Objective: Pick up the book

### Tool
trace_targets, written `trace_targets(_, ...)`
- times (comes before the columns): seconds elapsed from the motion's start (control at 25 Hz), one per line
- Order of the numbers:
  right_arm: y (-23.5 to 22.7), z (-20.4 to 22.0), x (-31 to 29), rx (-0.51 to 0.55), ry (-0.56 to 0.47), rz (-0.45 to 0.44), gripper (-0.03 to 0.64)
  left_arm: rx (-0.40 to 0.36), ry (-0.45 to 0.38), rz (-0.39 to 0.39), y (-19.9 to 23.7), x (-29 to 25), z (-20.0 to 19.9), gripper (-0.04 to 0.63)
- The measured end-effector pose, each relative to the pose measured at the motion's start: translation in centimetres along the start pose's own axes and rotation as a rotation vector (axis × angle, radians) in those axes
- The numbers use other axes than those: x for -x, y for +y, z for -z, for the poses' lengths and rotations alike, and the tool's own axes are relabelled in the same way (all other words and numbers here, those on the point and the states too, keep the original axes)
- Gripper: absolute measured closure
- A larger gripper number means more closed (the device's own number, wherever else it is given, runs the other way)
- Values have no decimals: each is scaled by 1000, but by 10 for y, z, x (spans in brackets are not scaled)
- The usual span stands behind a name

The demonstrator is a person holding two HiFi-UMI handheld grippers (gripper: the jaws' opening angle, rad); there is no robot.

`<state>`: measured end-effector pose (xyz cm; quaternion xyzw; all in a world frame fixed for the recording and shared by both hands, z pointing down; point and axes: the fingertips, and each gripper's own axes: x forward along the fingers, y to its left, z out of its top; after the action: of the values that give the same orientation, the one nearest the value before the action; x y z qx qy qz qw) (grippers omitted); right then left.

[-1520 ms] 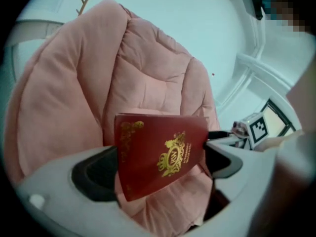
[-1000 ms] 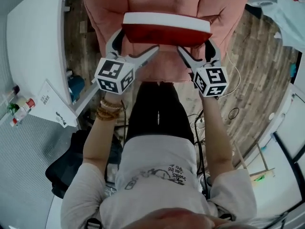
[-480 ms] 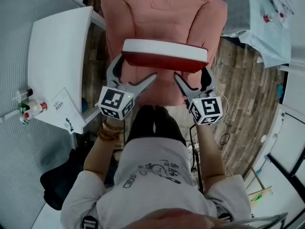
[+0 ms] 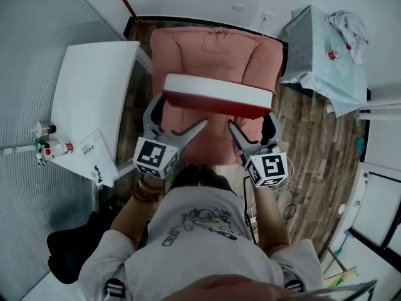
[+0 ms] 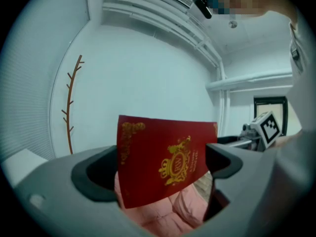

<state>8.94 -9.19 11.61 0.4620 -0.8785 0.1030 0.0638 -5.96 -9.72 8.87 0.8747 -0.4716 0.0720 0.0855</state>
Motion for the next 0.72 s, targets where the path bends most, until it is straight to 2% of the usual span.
trace_targets(0.4,14,-76,48,63,-100,11,160,-25,-112,-26,-33,32,-73,52)
trace_targets(0.72,28,-112,73,85,-148,0,160,-59,-160,-26,-49,56,-110,52)
